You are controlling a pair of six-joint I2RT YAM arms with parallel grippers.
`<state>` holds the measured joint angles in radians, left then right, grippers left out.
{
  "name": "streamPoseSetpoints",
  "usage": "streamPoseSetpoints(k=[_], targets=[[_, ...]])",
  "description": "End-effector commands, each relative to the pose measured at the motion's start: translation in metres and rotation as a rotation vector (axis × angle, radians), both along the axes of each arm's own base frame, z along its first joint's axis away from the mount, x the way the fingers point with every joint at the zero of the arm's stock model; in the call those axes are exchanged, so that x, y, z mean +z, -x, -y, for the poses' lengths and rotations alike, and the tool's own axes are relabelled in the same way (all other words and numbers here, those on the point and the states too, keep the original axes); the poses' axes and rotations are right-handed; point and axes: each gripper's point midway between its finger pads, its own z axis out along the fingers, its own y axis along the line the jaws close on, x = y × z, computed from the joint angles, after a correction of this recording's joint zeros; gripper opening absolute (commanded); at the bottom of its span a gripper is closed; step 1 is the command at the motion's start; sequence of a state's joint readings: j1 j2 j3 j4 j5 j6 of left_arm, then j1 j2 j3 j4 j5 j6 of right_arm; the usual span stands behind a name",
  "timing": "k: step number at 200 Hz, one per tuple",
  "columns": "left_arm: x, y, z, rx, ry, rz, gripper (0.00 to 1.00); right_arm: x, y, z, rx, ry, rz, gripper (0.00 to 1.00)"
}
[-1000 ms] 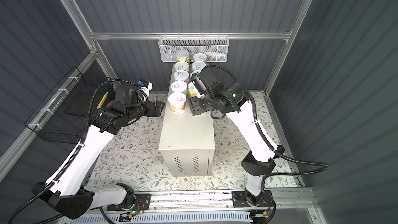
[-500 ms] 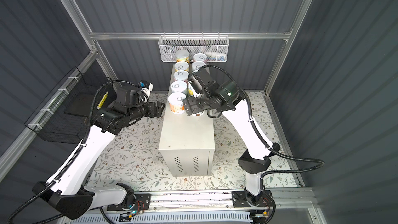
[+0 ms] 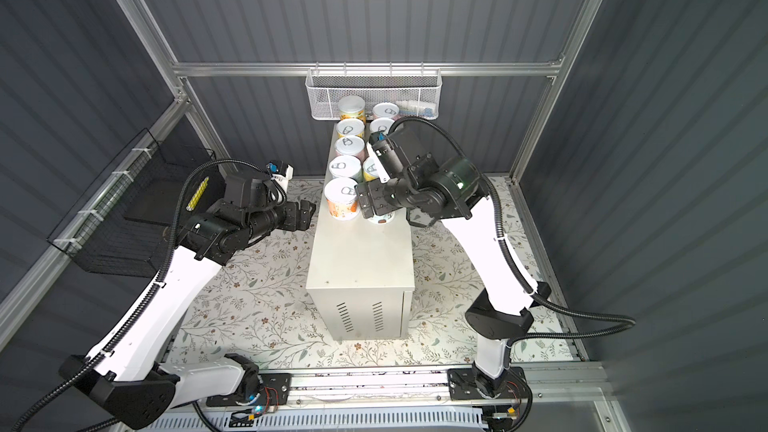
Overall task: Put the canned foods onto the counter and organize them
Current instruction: 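Lower the teal-labelled can beside the orange can and yellow can, then open the right gripper and draw it back from the placed can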
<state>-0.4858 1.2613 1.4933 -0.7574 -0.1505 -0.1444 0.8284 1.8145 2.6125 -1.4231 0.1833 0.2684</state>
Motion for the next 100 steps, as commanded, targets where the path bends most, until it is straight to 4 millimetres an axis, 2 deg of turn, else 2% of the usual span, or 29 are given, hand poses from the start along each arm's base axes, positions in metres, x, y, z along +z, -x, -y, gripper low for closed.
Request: streamPoseSetpoints(k=[1, 40, 57, 73, 100], targets=[[-0.002, -0.004, 0.002, -0.004, -0.018, 0.019, 0.9, 0.037, 0.014, 0.007, 0.029, -0.098, 0.079, 0.96], [-0.004, -0.007, 0.002, 0.001, -0.02, 0.013, 0.9, 0.065, 0.026, 0.022, 0.017, -0.18, 0.157, 0.95], [-0.002, -0.007, 0.001, 0.01, -0.017, 0.023, 0.9, 0.074, 0.03, 0.033, -0.015, -0.215, 0.194, 0.91], [0.002, -0.007, 0.0, 0.016, -0.013, 0.035, 0.9, 0.076, 0.032, 0.043, -0.044, -0.237, 0.22, 0.85], [0.022, -0.002, -0.004, 0.019, 0.011, 0.08, 0.88, 0.065, 0.033, 0.054, -0.091, -0.248, 0.237, 0.73]])
